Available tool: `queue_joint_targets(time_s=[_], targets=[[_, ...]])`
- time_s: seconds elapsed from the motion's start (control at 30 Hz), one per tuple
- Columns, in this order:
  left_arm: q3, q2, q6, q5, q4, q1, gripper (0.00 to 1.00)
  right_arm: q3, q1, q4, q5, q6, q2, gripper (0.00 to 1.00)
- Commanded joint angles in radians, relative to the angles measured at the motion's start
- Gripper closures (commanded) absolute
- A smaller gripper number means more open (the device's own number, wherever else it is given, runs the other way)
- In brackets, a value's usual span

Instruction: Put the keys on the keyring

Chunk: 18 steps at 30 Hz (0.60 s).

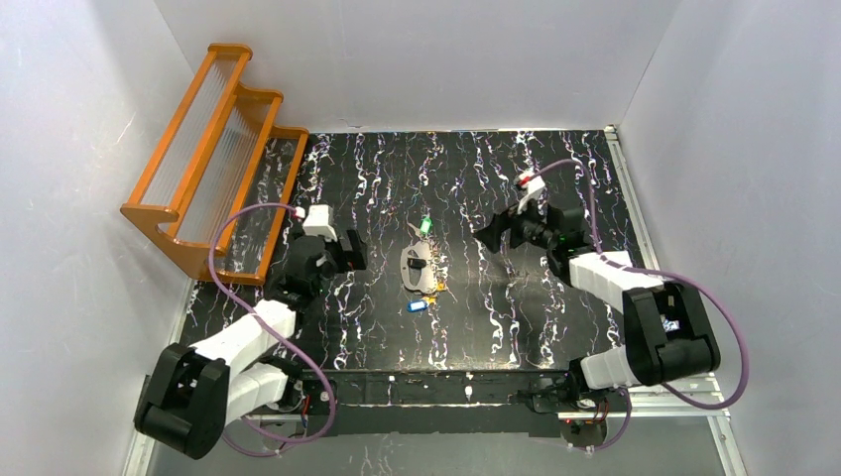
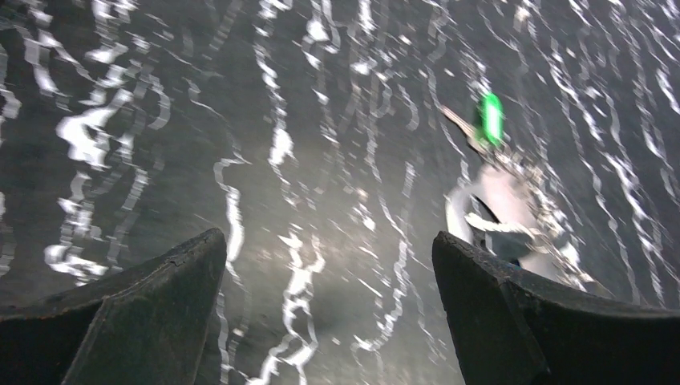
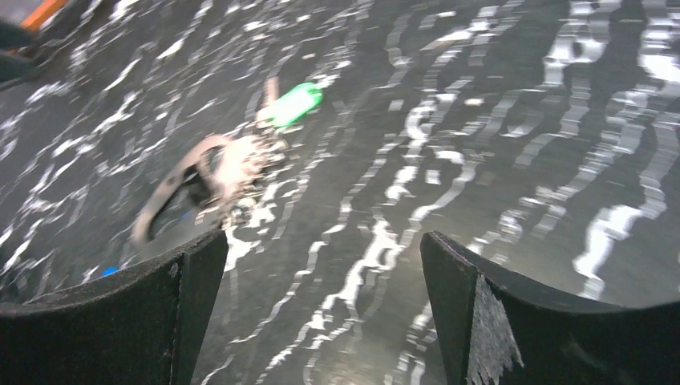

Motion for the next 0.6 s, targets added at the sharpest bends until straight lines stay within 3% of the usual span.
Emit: queue_joint_targets(time_s=[0.0,0.17,0.33,0.57], targets=[[0.051,0.037,0.116,-0.082,0.074,0.087,0.02,0.009,-0.068,-0.089,0.235,-0.016,-0.079,0.01],[0.065,0.121,0.283,-0.213,0.104,0.094,0.02,-0.029,-0.081,-0.099,0.499,-0.083,-0.107,0.01],[0.014,0.244,0.291,-0.367,0.263,0.108,0.02,-0.172,-0.083,0.092,0.678,-0.094,-0.119,0.01],[0.04,0.512,0.391,-0.341,0.424,0.135,0.02,-0.298,-0.101,0.389,0.706,-0.107,-0.054,0.01]])
